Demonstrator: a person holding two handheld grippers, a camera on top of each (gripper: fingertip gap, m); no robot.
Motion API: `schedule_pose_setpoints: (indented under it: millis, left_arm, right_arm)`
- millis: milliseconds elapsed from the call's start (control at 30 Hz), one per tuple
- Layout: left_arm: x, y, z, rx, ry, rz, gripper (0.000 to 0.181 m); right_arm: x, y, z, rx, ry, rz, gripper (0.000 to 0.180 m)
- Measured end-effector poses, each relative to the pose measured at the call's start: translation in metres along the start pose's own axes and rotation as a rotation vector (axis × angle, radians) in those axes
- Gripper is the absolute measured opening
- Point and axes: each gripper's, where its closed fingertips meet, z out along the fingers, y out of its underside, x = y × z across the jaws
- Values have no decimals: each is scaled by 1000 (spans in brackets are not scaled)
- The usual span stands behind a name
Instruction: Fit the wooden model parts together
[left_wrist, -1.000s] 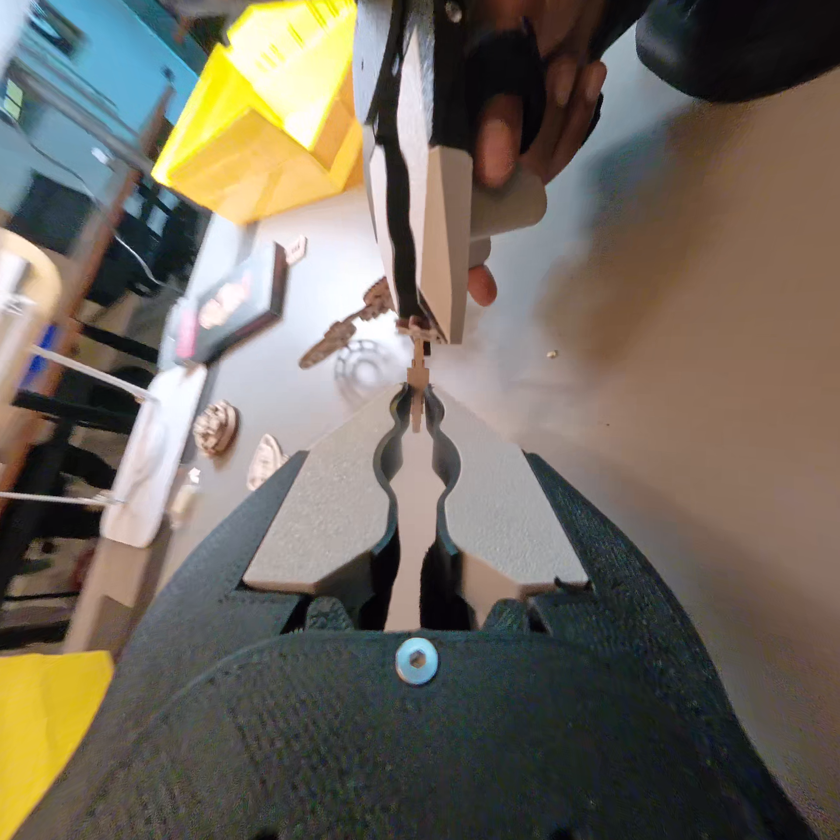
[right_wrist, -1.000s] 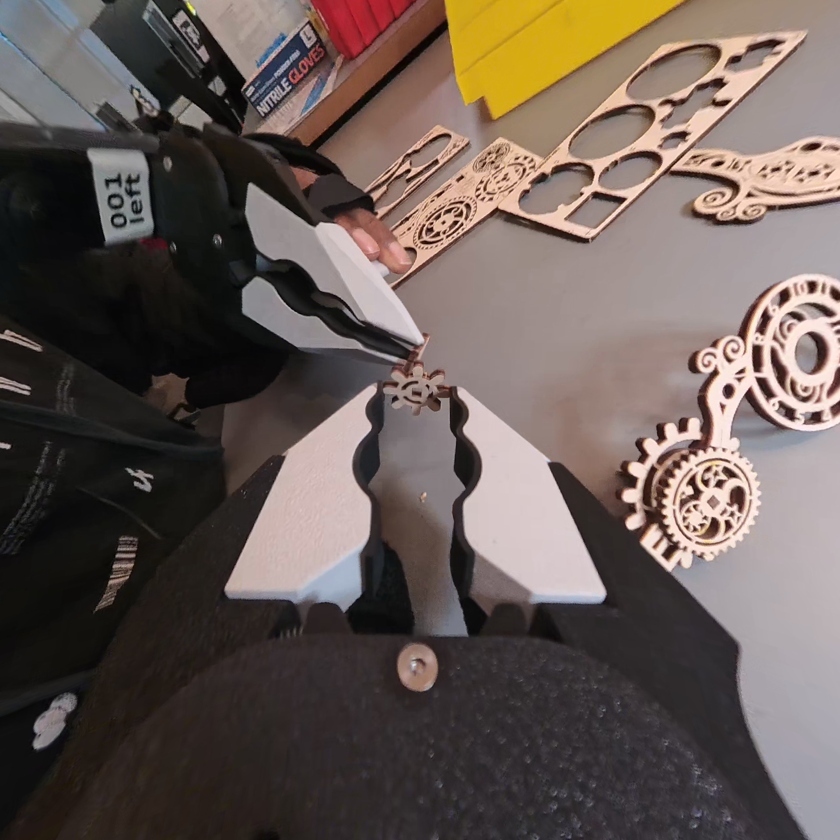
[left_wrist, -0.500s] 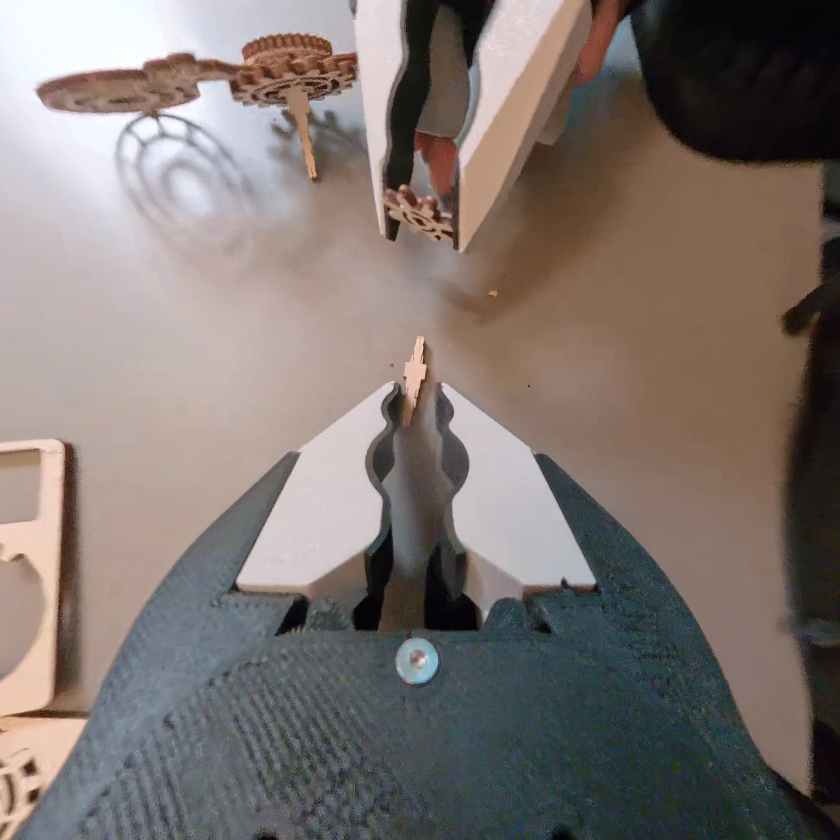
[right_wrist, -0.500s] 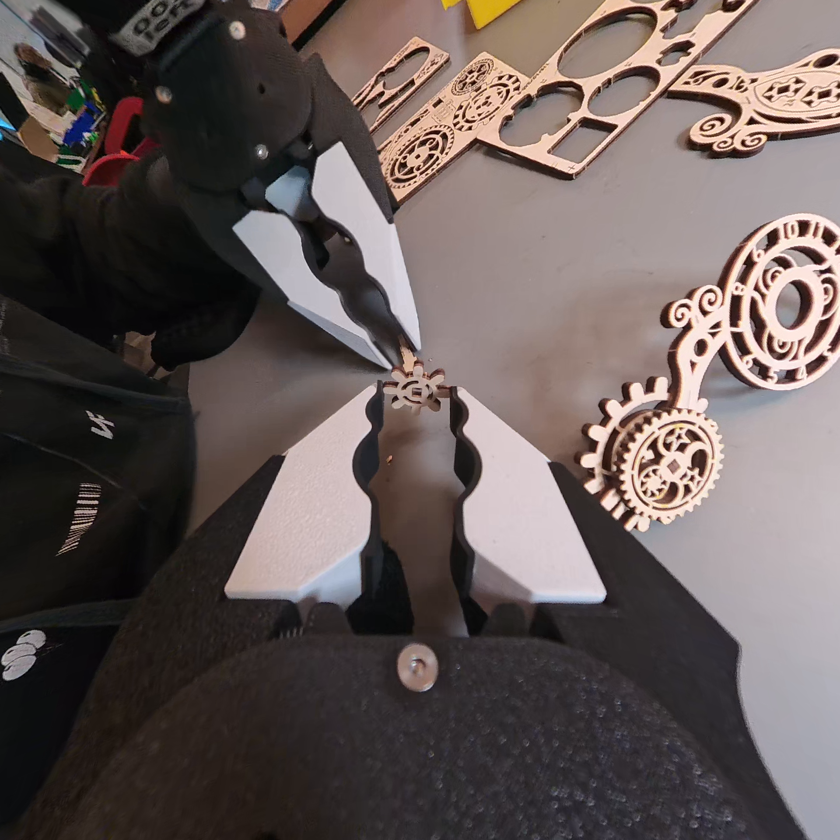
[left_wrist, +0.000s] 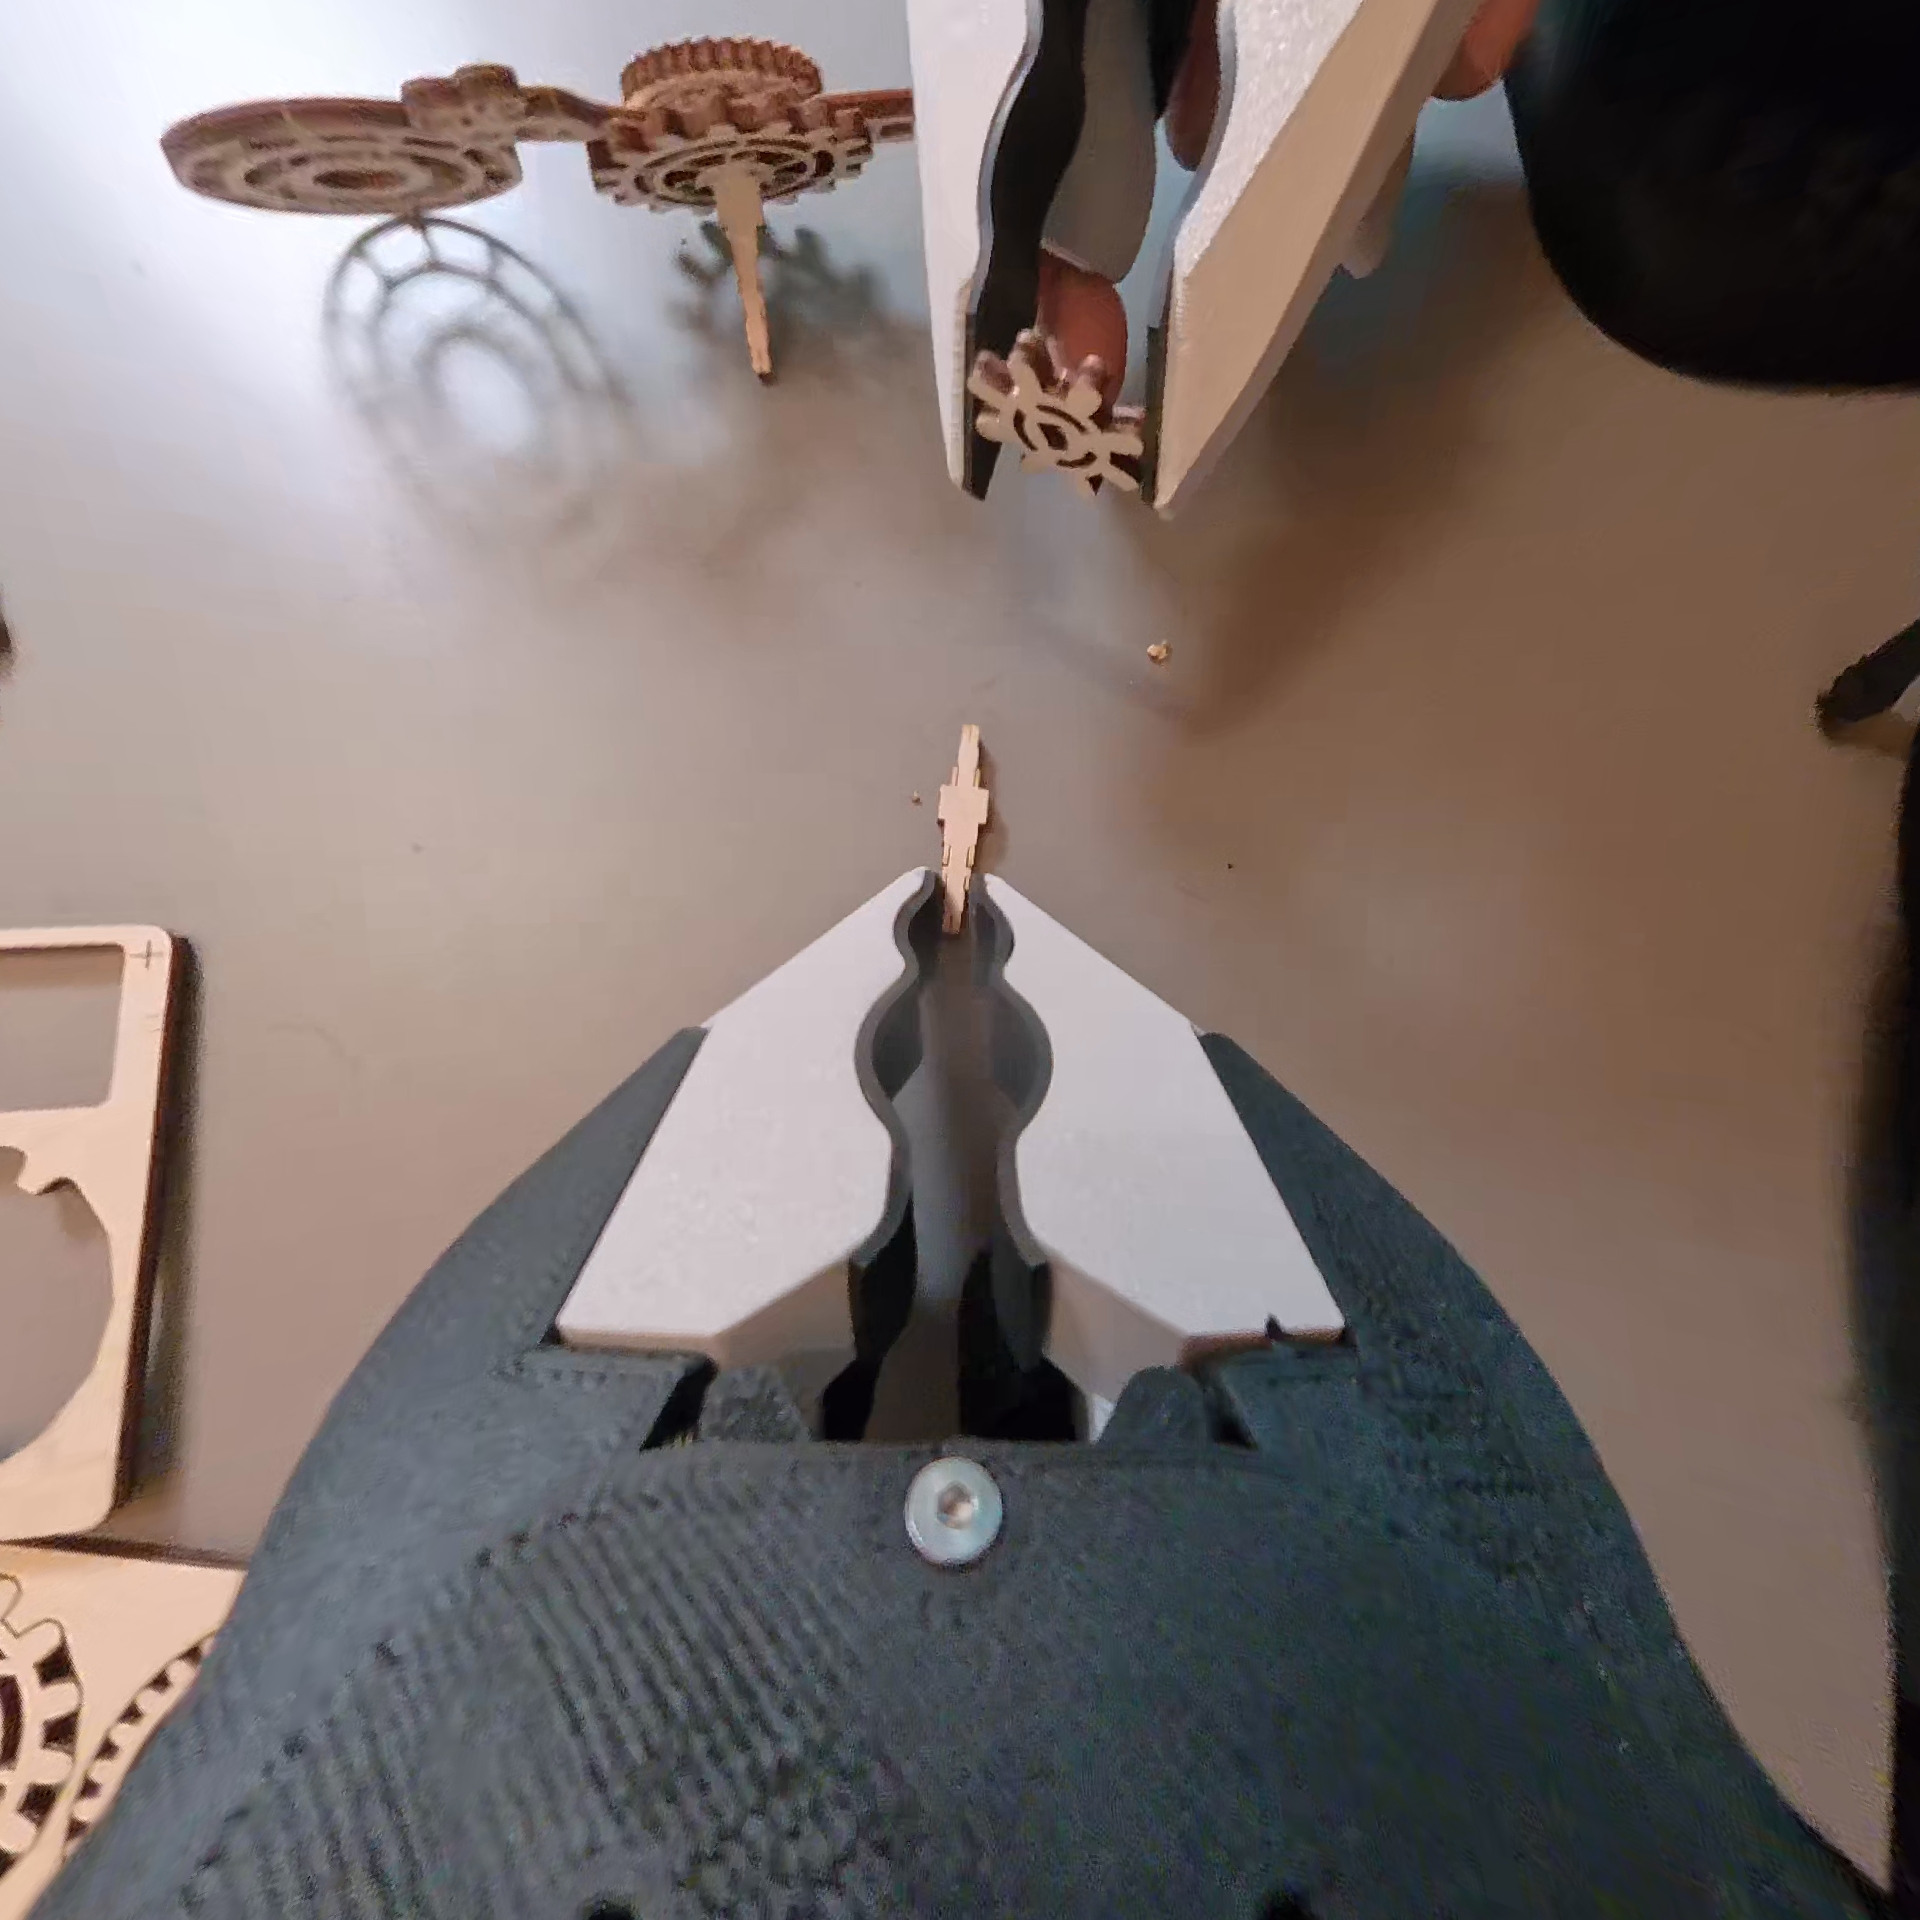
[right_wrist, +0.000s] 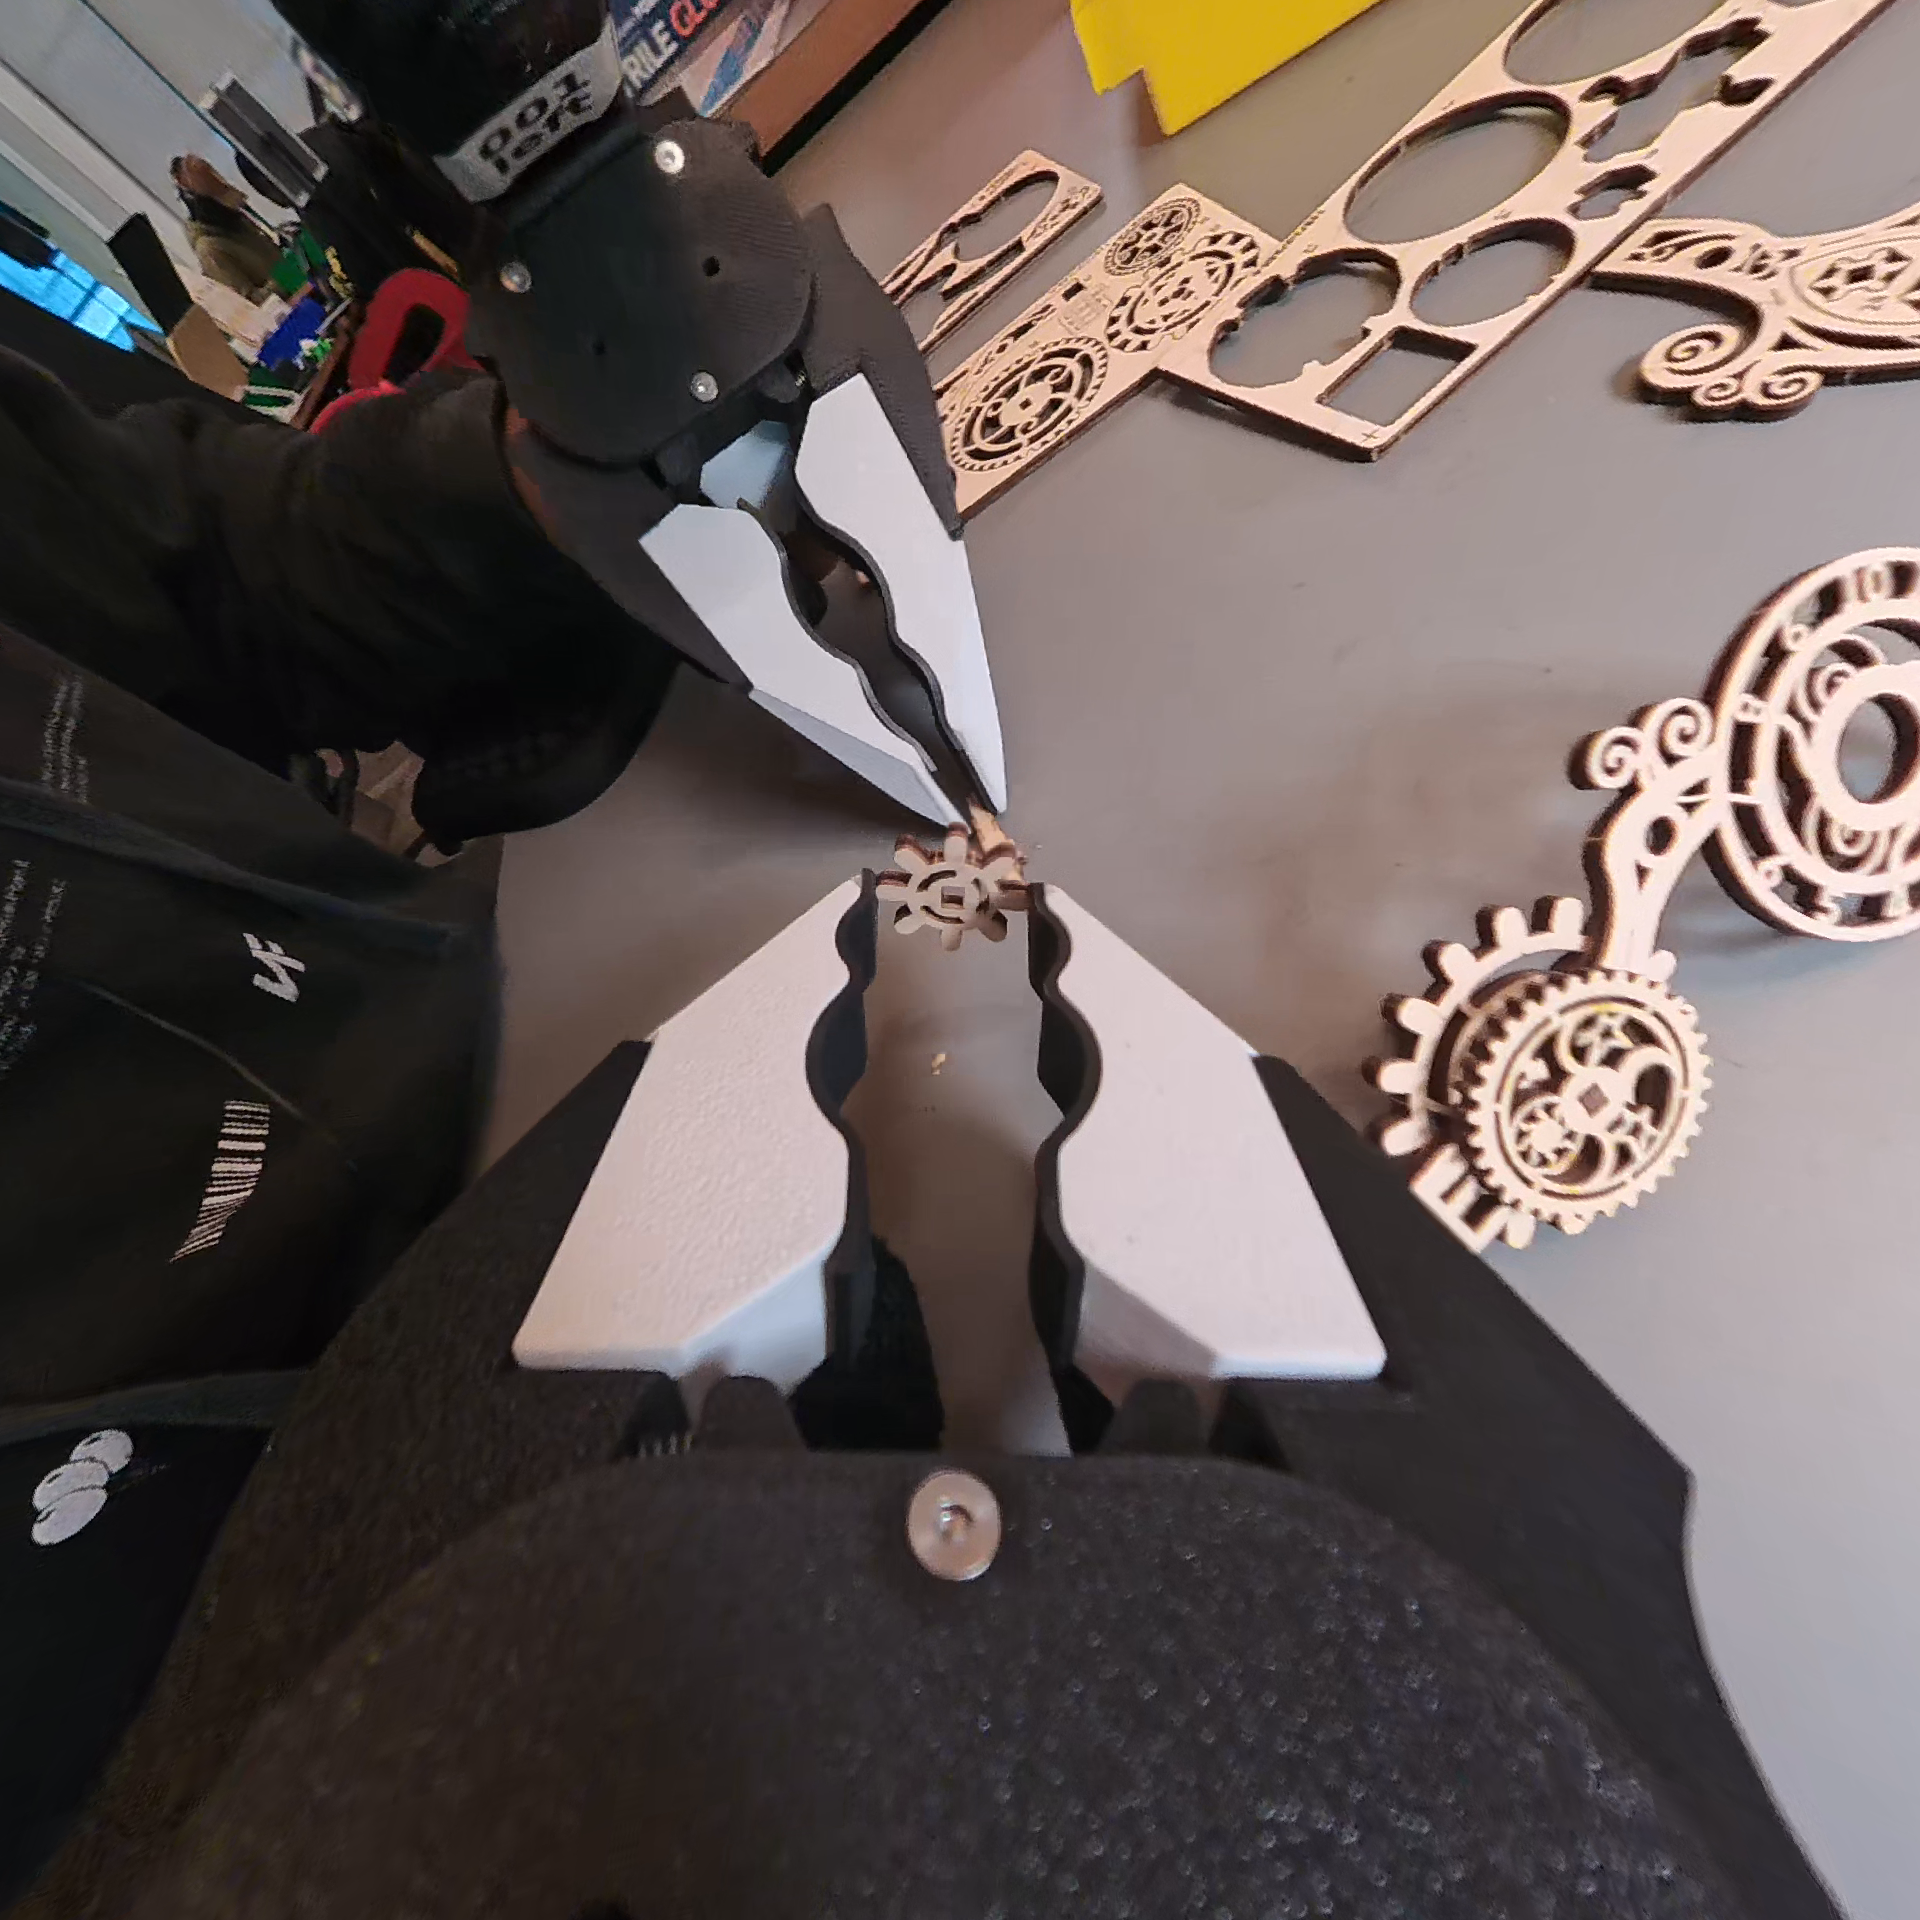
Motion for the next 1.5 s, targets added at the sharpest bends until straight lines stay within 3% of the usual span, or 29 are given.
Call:
schedule_pose_setpoints:
  millis: [33,133,300,467,700,967,1500]
  left_arm:
    - [0,0,0,13,-4,22,3]
    - [-2,-5,-4,96,-24,63,3]
    - [17,-40,-34,261,223,-96,3]
    - [28,-62,-52,346,421,-206,3]
    - [30,-60,-48,326,349,-133,3]
    - [38,-60,-48,336,433,-190,3]
    - [56,-66,-62,417,819,-457,2]
  right_arm:
    - [-2,0,1,0,-12,2,26]
    - [-4,-2,-1,23,-55,46,26]
    - [-11,-17,-11,139,-198,157,26]
    - [-27,-26,-17,208,-244,-73,26]
    - [-30,-26,-15,217,-283,-70,26]
    - [-39,-23,-12,147,-309,-90,26]
    - [-57,-27,-14,34,-224,-610,26]
